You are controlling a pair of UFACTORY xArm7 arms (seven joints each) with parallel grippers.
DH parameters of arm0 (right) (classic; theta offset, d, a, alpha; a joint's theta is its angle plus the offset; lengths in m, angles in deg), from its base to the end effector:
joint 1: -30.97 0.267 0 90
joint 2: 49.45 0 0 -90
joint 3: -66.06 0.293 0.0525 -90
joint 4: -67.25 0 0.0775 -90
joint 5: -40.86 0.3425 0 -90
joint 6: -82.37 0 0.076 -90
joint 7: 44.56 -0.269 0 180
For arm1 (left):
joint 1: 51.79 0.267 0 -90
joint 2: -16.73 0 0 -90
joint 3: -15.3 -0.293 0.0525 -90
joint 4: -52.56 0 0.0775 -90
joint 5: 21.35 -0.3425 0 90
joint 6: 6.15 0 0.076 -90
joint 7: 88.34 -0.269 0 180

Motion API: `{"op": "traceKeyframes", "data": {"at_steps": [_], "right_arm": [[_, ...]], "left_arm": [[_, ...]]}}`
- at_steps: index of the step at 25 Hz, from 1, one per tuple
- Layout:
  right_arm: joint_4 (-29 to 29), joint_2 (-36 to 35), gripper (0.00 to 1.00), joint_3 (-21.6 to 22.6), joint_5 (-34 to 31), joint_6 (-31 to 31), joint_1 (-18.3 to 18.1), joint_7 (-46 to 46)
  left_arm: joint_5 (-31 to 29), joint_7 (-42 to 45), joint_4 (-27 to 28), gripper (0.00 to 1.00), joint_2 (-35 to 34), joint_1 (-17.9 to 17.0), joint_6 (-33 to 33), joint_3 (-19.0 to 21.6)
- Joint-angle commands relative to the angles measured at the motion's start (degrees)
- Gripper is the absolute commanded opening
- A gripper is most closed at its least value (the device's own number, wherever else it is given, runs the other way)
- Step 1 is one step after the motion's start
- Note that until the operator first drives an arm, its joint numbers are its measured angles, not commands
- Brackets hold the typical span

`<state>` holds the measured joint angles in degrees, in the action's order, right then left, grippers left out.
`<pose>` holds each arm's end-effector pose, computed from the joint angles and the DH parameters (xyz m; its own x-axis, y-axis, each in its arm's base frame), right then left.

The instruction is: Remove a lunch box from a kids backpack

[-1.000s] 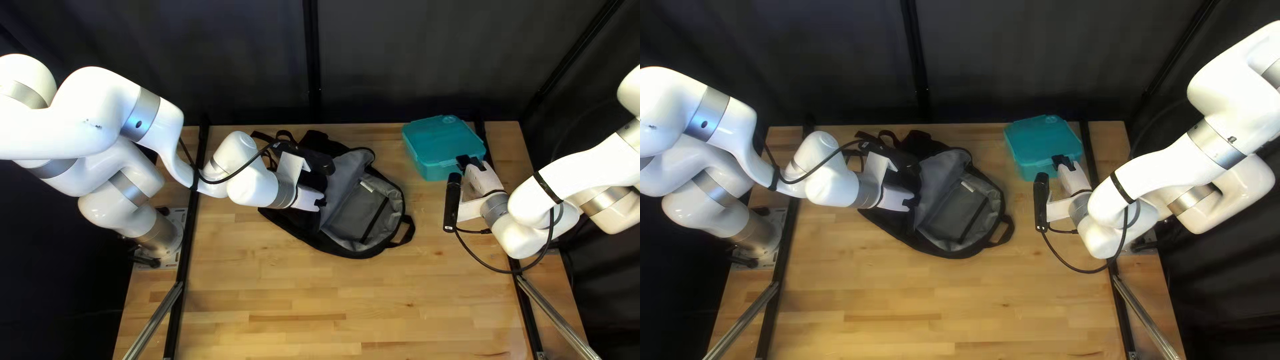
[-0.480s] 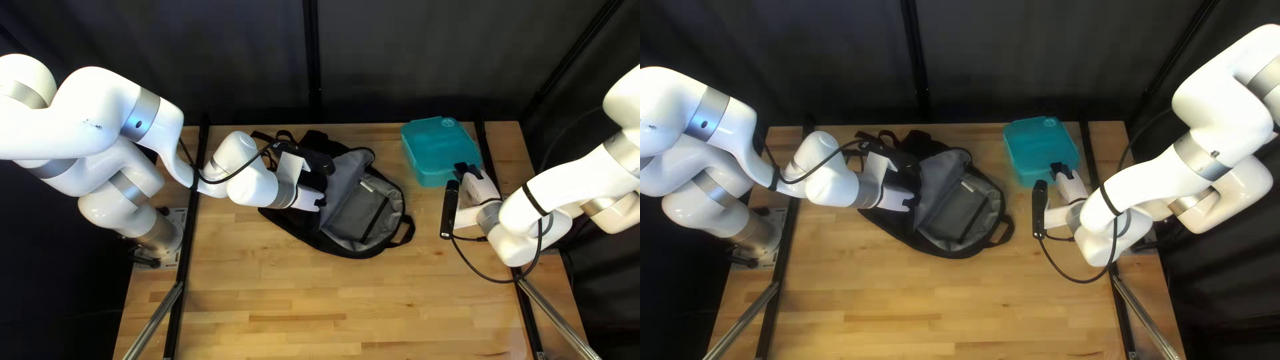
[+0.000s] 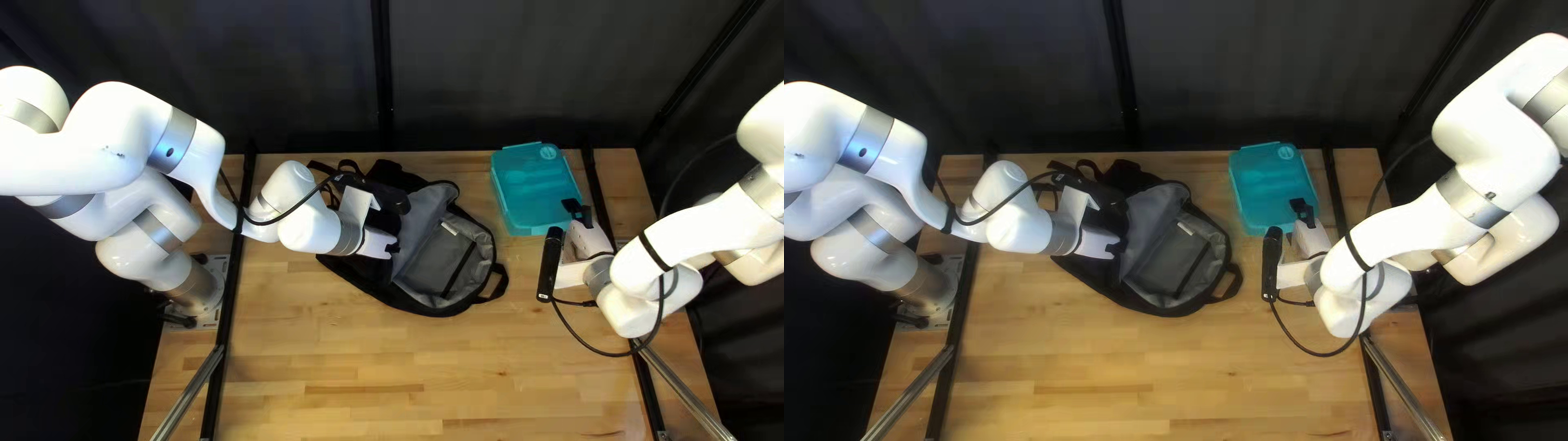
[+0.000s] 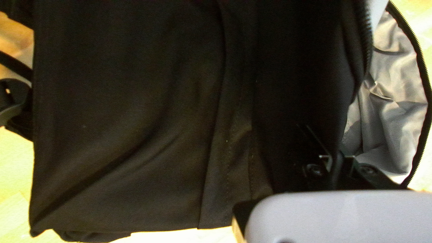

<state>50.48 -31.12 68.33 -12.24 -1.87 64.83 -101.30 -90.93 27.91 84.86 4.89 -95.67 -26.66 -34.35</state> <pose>0.2438 -0.0816 0.1548 0.9878 0.1512 -0.0374 0.0966 -0.4059 0.9088 0.4633 0.0423 0.1318 0.3612 0.8169 0.4497 0.7941 -0.5223 0.3108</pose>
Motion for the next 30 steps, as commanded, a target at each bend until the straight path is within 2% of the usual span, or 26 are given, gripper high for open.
{"op": "traceKeyframes", "data": {"at_steps": [1,4,10,13,19,25,26,27,28,29,30], "right_arm": [[-1.9,3.2,1.0,0.3,1.7,-2.8,0.6,4.1],[-1.4,7.1,1.0,-0.6,1.7,-4.0,0.2,7.2],[2.3,26.2,1.0,-9.5,-1.7,-4.9,-5.8,19.1],[2.5,31.4,1.0,-11.1,-1.3,-6.5,-6.9,22.0],[1.5,33.7,1.0,-11.7,-0.3,-7.9,-7.3,24.1],[1.7,34.3,1.0,-11.6,0.5,-8.0,-6.9,24.3],[1.8,34.5,1.0,-11.5,0.7,-8.2,-6.8,24.5],[1.7,34.5,1.0,-11.4,0.8,-8.2,-6.8,24.5],[1.6,34.4,1.0,-11.3,1.0,-8.4,-6.7,24.6],[1.5,34.5,1.0,-11.3,1.0,-8.4,-6.7,24.7],[1.5,34.5,1.0,-11.2,1.1,-8.5,-6.6,24.7]], "left_arm": [[0.0,0.0,0.0,0.0,0.0,0.0,0.0,0.0],[0.0,0.0,0.0,0.0,0.0,0.0,0.0,0.0],[0.0,0.0,0.0,0.0,0.0,0.0,0.0,0.0],[0.0,0.0,0.0,0.0,0.0,0.0,0.0,0.0],[0.0,0.5,0.2,0.0,0.0,0.0,-0.1,0.1],[18.1,-16.3,3.0,0.0,-0.6,-6.3,-4.0,-3.5],[21.9,-19.8,4.3,0.24,-0.6,-7.8,-5.9,-4.1],[23.6,-21.2,4.9,0.8,-0.6,-8.5,-6.8,-4.3],[26.7,-24.5,6.2,0.87,-1.0,-9.8,-9.1,-4.8],[28.2,-25.9,7.0,1.0,-1.3,-10.6,-10.7,-4.8],[29.1,-26.9,7.6,1.0,-1.6,-11.0,-11.9,-4.7]]}}
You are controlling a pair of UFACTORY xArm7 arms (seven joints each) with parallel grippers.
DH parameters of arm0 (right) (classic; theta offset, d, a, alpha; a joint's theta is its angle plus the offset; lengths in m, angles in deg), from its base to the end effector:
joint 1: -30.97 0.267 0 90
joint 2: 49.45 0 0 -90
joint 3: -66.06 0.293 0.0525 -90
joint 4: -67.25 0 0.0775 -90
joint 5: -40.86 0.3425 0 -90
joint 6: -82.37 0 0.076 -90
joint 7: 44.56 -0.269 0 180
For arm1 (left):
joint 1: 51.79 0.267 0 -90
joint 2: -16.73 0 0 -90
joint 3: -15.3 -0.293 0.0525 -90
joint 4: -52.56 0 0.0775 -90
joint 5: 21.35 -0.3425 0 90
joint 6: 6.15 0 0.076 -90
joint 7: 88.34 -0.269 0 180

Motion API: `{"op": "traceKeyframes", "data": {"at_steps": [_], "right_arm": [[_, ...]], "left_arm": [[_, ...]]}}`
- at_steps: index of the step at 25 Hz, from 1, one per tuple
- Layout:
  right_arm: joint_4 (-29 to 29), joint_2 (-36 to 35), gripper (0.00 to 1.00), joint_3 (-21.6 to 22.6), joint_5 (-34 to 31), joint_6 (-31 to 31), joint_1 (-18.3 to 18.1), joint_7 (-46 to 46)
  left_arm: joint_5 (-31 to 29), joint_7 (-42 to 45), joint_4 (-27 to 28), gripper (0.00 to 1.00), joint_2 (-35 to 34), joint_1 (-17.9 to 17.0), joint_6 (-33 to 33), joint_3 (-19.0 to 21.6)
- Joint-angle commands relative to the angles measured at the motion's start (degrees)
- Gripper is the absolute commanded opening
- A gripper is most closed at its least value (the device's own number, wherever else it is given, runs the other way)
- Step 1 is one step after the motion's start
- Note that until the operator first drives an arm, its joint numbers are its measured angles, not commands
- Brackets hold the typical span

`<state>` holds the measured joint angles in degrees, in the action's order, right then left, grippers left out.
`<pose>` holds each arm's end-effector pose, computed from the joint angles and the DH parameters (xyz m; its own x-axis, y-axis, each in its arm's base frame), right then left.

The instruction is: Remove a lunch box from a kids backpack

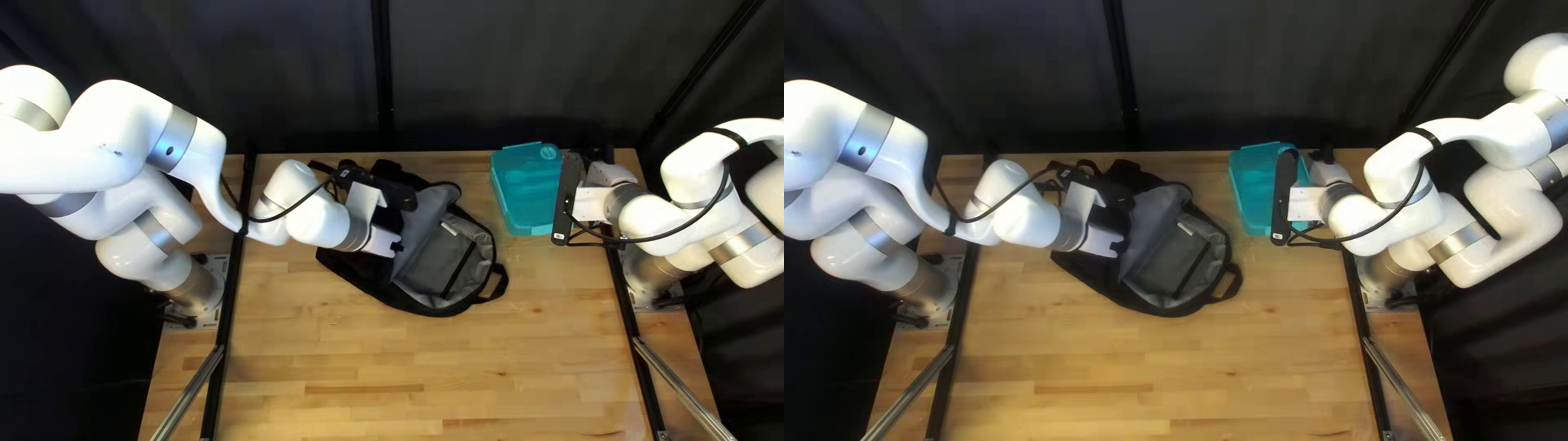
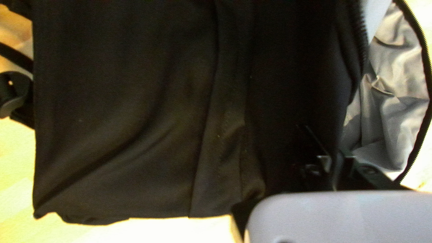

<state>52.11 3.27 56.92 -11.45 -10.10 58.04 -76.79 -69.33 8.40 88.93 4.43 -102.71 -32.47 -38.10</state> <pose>0.2095 -0.1446 0.2227 1.0000 0.0093 0.0008 0.0054 -0.6434 0.7655 0.4718 0.0324 0.1438 0.4194 0.8313 0.3649 0.8150 -0.5218 0.2520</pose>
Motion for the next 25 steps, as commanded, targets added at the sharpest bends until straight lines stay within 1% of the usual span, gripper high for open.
{"op": "traceKeyframes", "data": {"at_steps": [1,4,8,13,15,17,20,21,22,23,25], "right_arm": [[-0.1,0.0,1.0,0.2,0.4,-0.3,0.2,0.2],[-0.3,-0.3,1.0,0.1,0.4,-0.2,0.2,0.2],[-0.6,0.0,1.0,0.5,1.1,-1.1,0.3,0.7],[-1.0,1.0,1.0,1.3,2.1,-2.8,0.6,1.8],[-1.6,1.3,1.0,1.7,2.4,-3.8,0.7,2.6],[-2.4,1.4,1.0,2.1,2.7,-4.9,0.8,3.6],[-4.1,1.5,1.0,2.6,2.9,-6.6,0.9,5.4],[-4.7,1.4,1.0,2.7,2.9,-6.9,0.9,6.0],[-5.0,1.3,1.0,2.6,2.9,-7.1,0.9,6.3],[-5.6,1.0,1.0,2.6,2.8,-7.3,0.9,7.0],[-6.4,0.7,1.0,2.3,2.6,-7.4,0.9,7.7]], "left_arm": [[9.1,-9.0,4.6,1.0,-1.7,-4.6,-8.3,-0.6],[12.0,-11.7,6.9,1.0,-2.4,-6.2,-12.6,-0.1],[15.3,-14.6,9.1,1.0,-2.9,-7.9,-16.5,-0.2],[17.9,-16.8,11.2,1.0,-4.2,-8.7,-20.6,-0.2],[18.2,-16.8,12.2,1.0,-5.5,-8.5,-22.8,0.6],[18.4,-16.6,13.4,1.0,-7.1,-8.2,-25.8,1.8],[19.3,-16.0,16.1,1.0,-9.2,-7.7,-32.1,4.1],[19.7,-15.5,17.5,1.0,-10.3,-7.4,-35.7,5.6],[19.8,-15.3,18.1,1.0,-10.8,-7.2,-37.4,6.2],[20.1,-14.9,19.6,1.0,-11.7,-6.9,-41.4,7.9],[20.6,-14.3,21.6,1.0,-12.5,-6.5,-46.4,9.8]]}}
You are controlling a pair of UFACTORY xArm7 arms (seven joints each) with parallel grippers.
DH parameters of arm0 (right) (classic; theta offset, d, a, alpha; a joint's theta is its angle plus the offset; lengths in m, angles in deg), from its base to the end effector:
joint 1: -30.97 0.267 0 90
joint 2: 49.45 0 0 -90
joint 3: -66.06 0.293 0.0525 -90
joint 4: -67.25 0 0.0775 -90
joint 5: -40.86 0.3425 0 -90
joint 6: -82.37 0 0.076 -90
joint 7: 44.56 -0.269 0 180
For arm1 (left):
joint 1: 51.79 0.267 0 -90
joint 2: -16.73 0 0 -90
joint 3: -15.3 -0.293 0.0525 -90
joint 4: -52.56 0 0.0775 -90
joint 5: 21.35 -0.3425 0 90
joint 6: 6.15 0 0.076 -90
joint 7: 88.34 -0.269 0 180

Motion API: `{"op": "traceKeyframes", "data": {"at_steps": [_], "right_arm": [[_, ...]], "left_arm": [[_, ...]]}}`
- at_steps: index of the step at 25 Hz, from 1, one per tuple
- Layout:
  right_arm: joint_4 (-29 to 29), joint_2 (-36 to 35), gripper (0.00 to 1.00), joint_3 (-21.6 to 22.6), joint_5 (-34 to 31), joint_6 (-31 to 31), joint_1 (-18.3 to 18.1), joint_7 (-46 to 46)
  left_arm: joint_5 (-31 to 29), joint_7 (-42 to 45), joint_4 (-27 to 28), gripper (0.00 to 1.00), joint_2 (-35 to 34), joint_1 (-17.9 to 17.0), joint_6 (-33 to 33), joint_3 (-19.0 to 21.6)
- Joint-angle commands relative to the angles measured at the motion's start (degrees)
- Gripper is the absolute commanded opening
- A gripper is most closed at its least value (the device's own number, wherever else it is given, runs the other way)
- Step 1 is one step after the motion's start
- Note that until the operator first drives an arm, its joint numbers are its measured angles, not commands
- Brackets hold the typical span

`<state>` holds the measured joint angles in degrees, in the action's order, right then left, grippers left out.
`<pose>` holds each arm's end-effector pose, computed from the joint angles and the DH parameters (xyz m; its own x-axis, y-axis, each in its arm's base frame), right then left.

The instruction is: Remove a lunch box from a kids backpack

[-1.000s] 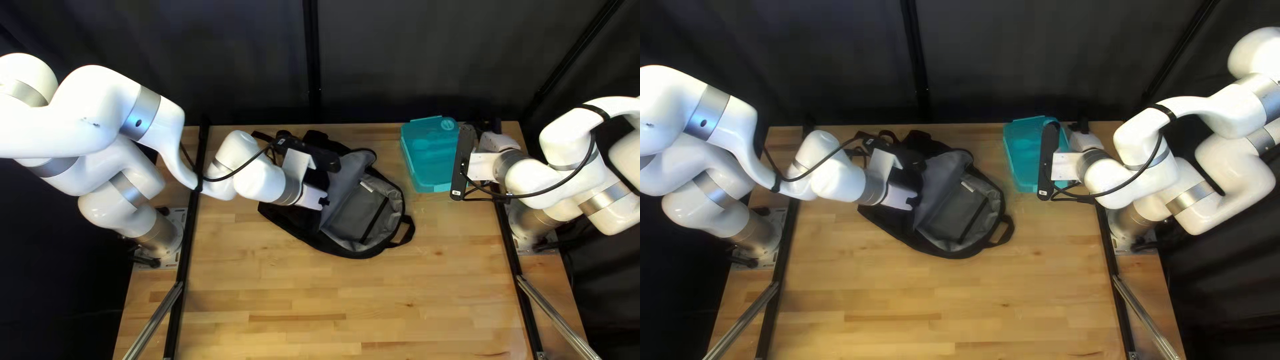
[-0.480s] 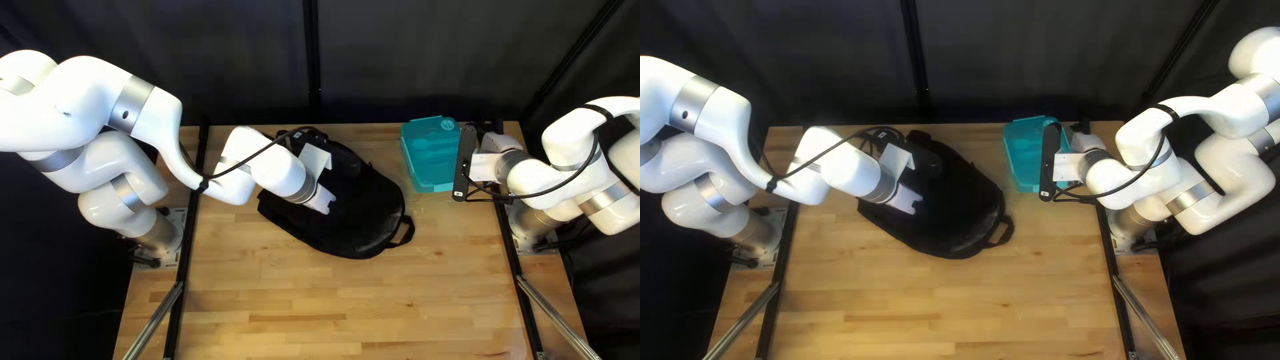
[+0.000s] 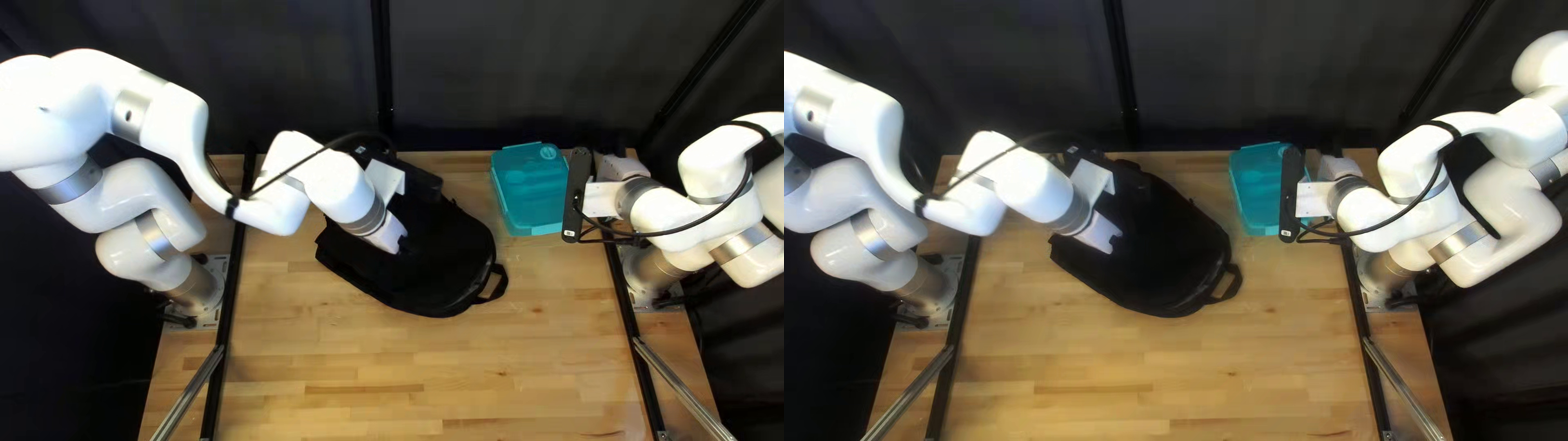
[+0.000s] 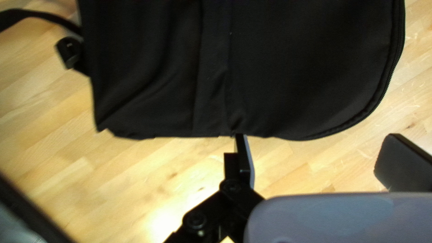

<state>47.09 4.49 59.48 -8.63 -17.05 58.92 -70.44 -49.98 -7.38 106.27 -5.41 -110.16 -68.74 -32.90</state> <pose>0.2004 -0.1422 0.2606 0.9983 0.0165 -0.0554 0.0532 -0.6376 0.7685 0.4460 0.0010 0.2488 0.5140 0.8345 0.1985 0.8389 -0.5373 0.0867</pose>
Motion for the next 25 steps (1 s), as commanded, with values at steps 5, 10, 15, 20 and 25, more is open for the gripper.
{"op": "traceKeyframes", "data": {"at_steps": [5,10,15,20,25], "right_arm": [[-1.8,0.4,1.0,-0.7,-0.4,-0.8,0.0,2.9],[-3.4,0.7,1.0,-1.8,-1.2,-1.2,-0.3,5.4],[-5.8,2.5,1.0,-3.5,-2.8,-2.5,-1.0,10.2],[-5.5,5.0,1.0,-4.8,-2.7,-1.8,-0.8,11.9],[-5.5,5.0,1.0,-4.8,-2.7,-1.8,-0.8,11.9]], "left_arm": [[2.8,2.5,12.3,1.0,-4.2,1.9,-27.1,10.9],[2.4,5.8,18.3,1.0,-4.1,2.5,-39.4,17.1],[1.7,6.9,17.4,1.0,-4.5,2.5,-40.1,18.3],[1.7,6.9,17.4,1.0,-4.5,2.5,-40.1,18.3],[1.7,6.9,17.4,1.0,-4.5,2.5,-40.1,18.3]]}}
